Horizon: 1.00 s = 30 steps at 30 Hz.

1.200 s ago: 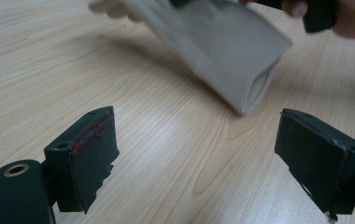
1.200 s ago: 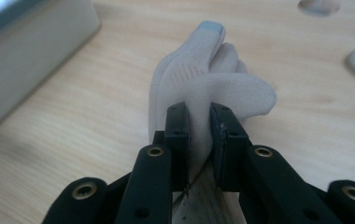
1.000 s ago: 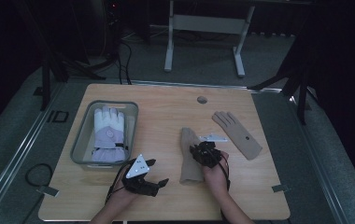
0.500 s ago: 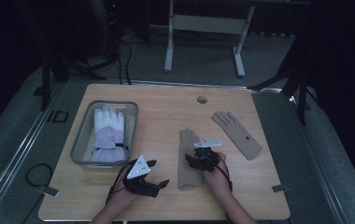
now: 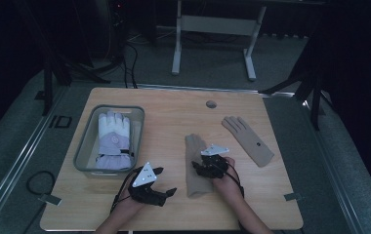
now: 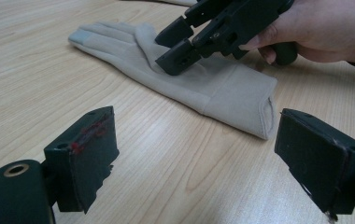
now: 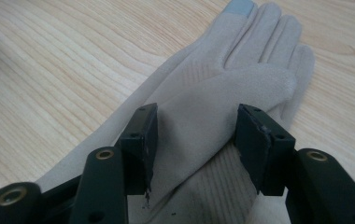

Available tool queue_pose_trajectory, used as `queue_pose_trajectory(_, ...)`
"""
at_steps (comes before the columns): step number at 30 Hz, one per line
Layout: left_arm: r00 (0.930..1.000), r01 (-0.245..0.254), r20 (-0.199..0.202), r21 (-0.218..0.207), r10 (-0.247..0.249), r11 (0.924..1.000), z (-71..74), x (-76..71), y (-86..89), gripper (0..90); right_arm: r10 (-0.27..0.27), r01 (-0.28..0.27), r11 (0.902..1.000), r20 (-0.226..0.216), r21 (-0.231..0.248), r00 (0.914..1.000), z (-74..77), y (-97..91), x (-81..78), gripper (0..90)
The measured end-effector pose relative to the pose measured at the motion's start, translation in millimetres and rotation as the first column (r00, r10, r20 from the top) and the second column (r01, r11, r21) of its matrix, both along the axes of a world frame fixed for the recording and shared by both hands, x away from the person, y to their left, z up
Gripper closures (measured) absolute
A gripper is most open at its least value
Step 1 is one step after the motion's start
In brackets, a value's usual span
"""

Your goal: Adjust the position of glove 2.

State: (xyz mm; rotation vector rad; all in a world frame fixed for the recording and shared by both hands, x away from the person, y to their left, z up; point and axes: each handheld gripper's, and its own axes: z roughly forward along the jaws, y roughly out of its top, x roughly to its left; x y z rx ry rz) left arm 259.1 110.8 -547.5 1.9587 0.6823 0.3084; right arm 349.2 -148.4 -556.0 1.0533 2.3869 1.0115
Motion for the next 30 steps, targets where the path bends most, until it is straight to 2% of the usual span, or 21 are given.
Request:
queue_pose_trajectory(6, 1.0, 0.002, -0.001, 0.003, -0.002, 1.0, -0.3, -0.2, -0.1, 13.1, -0.034, 0.034, 0.9993, -0.005, 0.017, 0.9994, -0.7, 2.1, 8.3, 48.6)
queue_pose_trajectory(12, 1.0, -0.001, -0.002, 0.0, 0.001, 1.0, -0.6, 0.0, 1.1, 13.1, -0.034, 0.034, 0.9991, -0.01, 0.024, 0.9994, 2.2, 2.9, 10.6, 49.4)
queue_pose_trajectory(15, 1.0, 0.0, -0.002, 0.0, 0.0, 1.0, -0.8, 0.2, 1.7, 13.1, -0.028, 0.028, 0.999, -0.007, 0.036, 0.9996, 9.3, 0.4, 8.8, 48.4)
queue_pose_trajectory(19, 1.0, -0.001, -0.001, -0.002, 0.001, 1.0, -0.6, -0.2, 1.9, 13.1, -0.02, 0.018, 0.9983, 0.026, 0.055, 0.9995, 24.8, -8.6, 7.3, 49.4)
queue_pose_trajectory(25, 1.0, 0.001, -0.004, 0.0, -0.001, 1.0, -1.4, 0.0, 1.4, 13.1, -0.029, 0.02, 0.9942, 0.085, 0.106, 0.996, 47.8, -43.2, 10.5, 52.1)
queue_pose_trajectory(26, 1.0, 0.001, -0.004, 0.001, -0.001, 1.0, -1.3, -0.1, 1.4, 13.1, -0.046, 0.035, 0.9931, 0.096, 0.112, 0.9944, 50.2, -52.8, 11.8, 53.2)
queue_pose_trajectory(29, 1.0, 0.001, -0.005, 0.0, -0.001, 1.0, -1.4, 0.2, 1.5, 13.1, -0.093, 0.081, 0.9892, 0.094, 0.122, 0.9913, 53.3, -78.0, 16.3, 53.9)
queue_pose_trajectory(30, 1.0, 0.0, -0.007, -0.001, 0.0, 1.0, -1.8, 0.6, 1.4, 13.1, -0.093, 0.081, 0.9892, 0.094, 0.122, 0.9913, 53.3, -78.0, 16.3, 53.9)
